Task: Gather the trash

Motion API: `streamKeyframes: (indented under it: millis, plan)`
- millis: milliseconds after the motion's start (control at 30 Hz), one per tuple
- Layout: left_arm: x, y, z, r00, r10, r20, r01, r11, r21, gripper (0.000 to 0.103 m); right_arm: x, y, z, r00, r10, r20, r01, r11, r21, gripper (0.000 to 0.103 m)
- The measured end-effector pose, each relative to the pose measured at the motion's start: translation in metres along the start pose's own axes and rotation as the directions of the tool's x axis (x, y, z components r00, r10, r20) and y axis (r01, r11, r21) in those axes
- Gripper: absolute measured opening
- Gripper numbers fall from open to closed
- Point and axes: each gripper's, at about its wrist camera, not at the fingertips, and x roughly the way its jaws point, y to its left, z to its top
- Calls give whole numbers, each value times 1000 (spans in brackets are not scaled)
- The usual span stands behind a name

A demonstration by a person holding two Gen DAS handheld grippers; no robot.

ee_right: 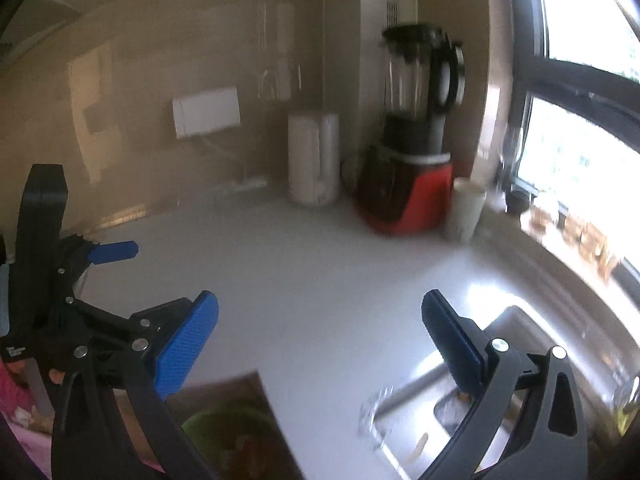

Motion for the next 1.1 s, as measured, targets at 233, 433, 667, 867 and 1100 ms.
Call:
streamKeyframes:
  millis: [233, 433, 667, 867, 1100]
  plan:
    - [-7, 16, 30, 999, 28, 22, -25, 992, -123, 95, -4, -11, 26, 996, -58, 75, 55, 998, 37, 101]
    - [-3, 11, 35, 998, 53, 31, -48, 989, -139, 95, -7, -16, 25, 993, -83, 83, 79, 996, 50, 101]
    - [1, 14, 38, 997, 70, 29, -65, 986, -151, 95, -3, -16, 22, 994, -79, 75, 75, 995, 59, 101]
    - [0, 14, 39, 996, 79, 32, -73, 987, -146, 95, -2, -16, 21, 994, -77, 73, 73, 996, 59, 101]
    - [-4, 17, 38, 995, 89, 35, -83, 985, -152, 95, 0, -8, 19, 995, -70, 68, 67, 996, 51, 101]
